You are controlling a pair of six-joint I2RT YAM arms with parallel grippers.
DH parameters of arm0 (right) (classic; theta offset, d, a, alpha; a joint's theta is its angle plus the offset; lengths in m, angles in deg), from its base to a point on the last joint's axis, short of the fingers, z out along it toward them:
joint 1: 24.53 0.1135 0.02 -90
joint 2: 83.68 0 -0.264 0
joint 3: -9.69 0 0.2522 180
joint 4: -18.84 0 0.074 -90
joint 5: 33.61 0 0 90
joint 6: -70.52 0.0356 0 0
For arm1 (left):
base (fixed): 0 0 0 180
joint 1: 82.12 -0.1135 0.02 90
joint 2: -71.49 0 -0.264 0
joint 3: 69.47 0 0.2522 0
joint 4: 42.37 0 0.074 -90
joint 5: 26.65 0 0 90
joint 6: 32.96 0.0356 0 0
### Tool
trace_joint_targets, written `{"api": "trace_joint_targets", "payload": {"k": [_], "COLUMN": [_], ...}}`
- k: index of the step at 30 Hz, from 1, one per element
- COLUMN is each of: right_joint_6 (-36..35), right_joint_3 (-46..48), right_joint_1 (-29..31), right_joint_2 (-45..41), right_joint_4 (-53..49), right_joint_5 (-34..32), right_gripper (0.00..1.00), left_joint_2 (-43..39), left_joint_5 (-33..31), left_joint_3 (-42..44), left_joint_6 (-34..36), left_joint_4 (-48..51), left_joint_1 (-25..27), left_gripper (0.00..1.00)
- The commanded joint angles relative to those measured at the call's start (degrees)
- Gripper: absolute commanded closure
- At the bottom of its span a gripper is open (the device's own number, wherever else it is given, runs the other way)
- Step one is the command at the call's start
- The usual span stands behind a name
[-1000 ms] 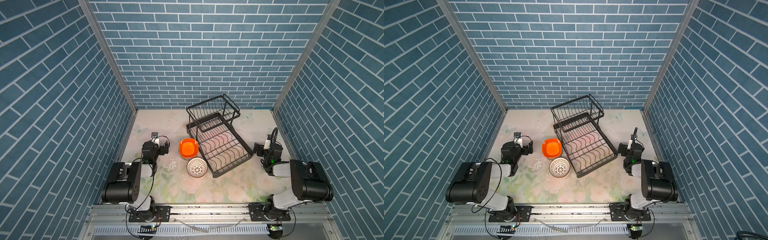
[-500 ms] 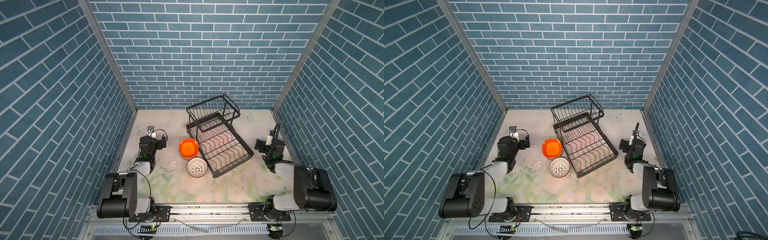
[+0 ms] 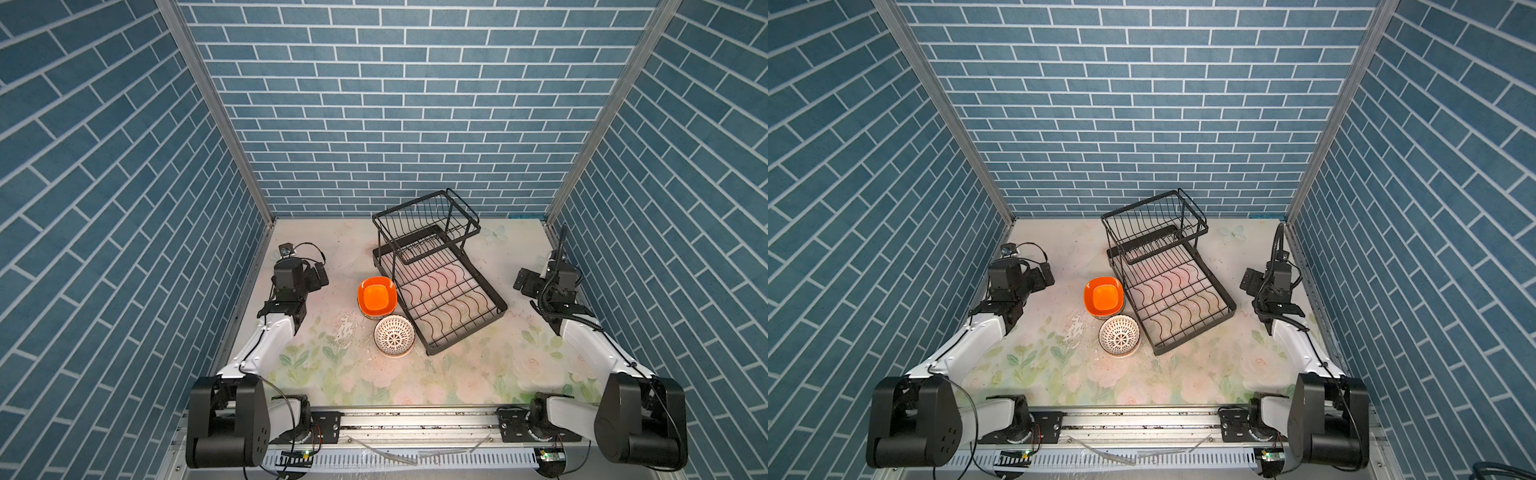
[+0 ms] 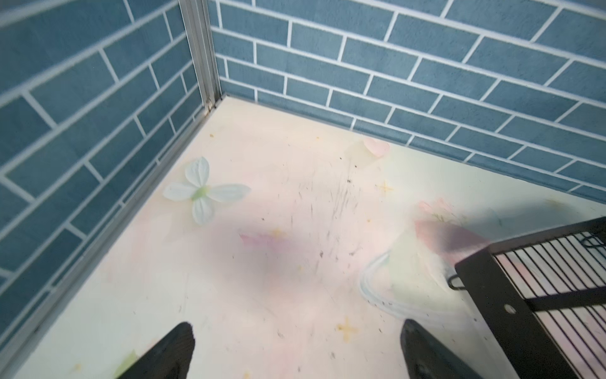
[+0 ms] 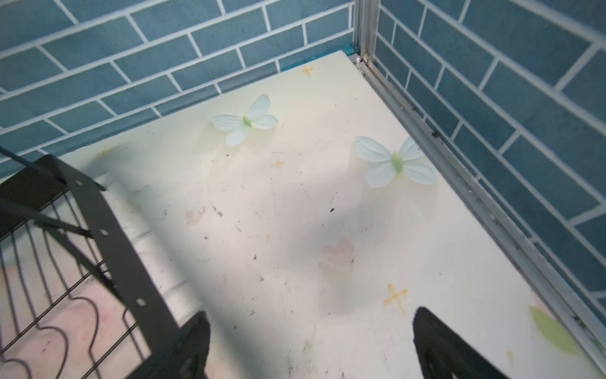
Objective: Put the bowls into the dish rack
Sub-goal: 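Reach the left gripper to the orange bowl while the right gripper approaches the rack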
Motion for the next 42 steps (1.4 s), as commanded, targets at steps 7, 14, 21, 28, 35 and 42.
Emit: {"api": "trace_joint_targets", "payload": {"k": [7, 14, 21, 28, 35, 42], "right_joint_6": [12.1, 15.6, 16.7, 17.4, 17.6, 17.7], "right_joint_3": [-7.5, -10.3, -11.3, -11.5, -10.8, -10.4], "right_joint_1": [7.2, 14.2, 17.2, 18.2, 18.9, 19.1], "right_joint_2": [-4.0, -6.1, -5.3, -3.9, -4.4, -3.6], "right_joint_4": [-25.0, -32.3, -34.4, -34.0, -32.4, -31.7], "right_joint_5": [1.7, 2.2, 3.5, 3.2, 3.5, 4.0], "right_gripper": [0.1, 0.12, 0.16, 0.23, 0.34, 0.49], "left_joint_2": [-5.0, -10.0, -11.1, -5.5, 1.6, 5.2], "left_joint_5": [-3.6, -5.0, -7.2, -8.3, -12.9, -12.6], "left_joint_3": [-4.8, -8.9, -13.4, -13.5, -15.1, -16.0], "left_joint_6": [-10.4, -12.2, -12.2, -13.7, -13.4, -13.0], "left_joint_4": [28.9, 39.8, 45.8, 41.6, 38.7, 35.6], "left_joint_1": [8.3, 18.1, 25.9, 31.3, 33.1, 33.1], "left_gripper": [0.0, 0.0, 0.01, 0.06, 0.23, 0.38]}}
